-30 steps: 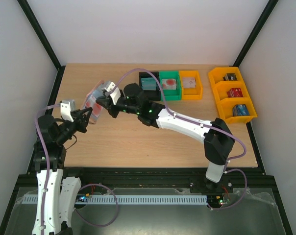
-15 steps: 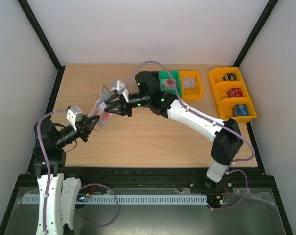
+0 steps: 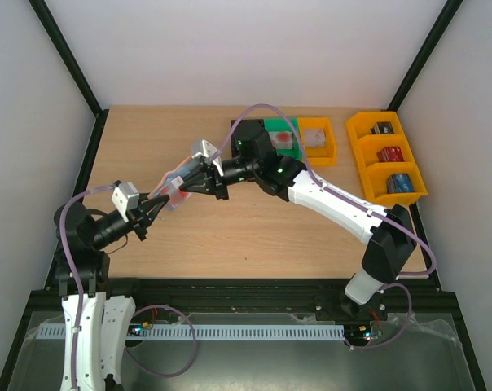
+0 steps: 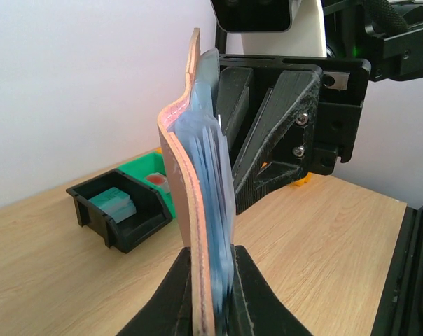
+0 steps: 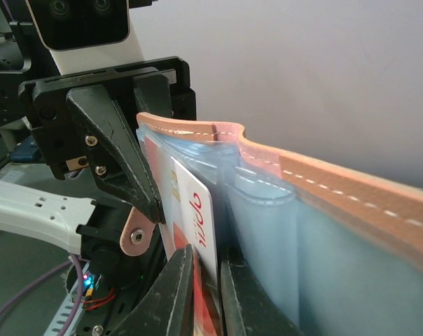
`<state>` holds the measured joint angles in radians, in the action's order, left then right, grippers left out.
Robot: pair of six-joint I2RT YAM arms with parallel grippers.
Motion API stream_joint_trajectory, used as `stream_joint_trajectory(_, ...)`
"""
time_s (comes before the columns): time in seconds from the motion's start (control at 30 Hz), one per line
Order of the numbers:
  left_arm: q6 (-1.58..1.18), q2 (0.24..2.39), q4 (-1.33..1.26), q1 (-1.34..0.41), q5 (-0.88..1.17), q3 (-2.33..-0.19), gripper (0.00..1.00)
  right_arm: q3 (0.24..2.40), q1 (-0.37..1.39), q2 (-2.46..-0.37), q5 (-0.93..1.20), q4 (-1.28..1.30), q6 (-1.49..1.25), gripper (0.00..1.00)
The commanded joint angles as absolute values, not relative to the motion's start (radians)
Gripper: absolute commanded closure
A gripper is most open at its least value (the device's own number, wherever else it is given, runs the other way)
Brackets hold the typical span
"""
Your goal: Take the credit cards out of the card holder
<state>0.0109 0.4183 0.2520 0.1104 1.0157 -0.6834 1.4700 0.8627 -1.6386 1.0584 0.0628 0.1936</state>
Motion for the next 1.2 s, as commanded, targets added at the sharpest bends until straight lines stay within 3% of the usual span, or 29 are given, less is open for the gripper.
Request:
stream_joint_trajectory(0.0,-0.008,0.408,0.166,0.104,1.018,-0.685,0.98,1.468,0.906,-1.649,1.125,0.003,0.158,0.91)
stream_joint_trajectory(0.1,-0.008,0.407,0.170,0.104,1.027,-0.683,0.98,1.483,0.913,-1.659,1.120,0.002,0.151,0.98)
stream_joint_trajectory(0.23,0.000,0.398,0.184,0.104,1.047,-0.679,0.97,1.495,0.901,-1.649,1.109,0.036,0.168,0.98)
stream_joint_trajectory(0.37,-0.026,0.389,0.170,0.104,1.082,-0.663,0.89,1.483,0.862,-1.632,1.104,0.013,0.127,0.98)
stream_joint_trajectory(0.73,-0.051,0.379,0.157,0.104,1.084,-0.647,0.81,1.488,0.846,-1.606,1.100,0.057,0.161,0.98)
stream_joint_trajectory(0.9,-0.041,0.376,0.168,0.104,1.081,-0.645,0.82,1.500,0.844,-1.599,1.094,0.093,0.190,0.98)
stream_joint_trajectory(1.03,-0.035,0.374,0.173,0.104,1.076,-0.646,0.96,1.508,0.843,-1.594,1.089,0.122,0.213,0.98)
stream_joint_trajectory(1.17,-0.030,0.372,0.177,0.104,1.058,-0.649,0.98,1.515,0.835,-1.594,1.081,0.148,0.238,0.98)
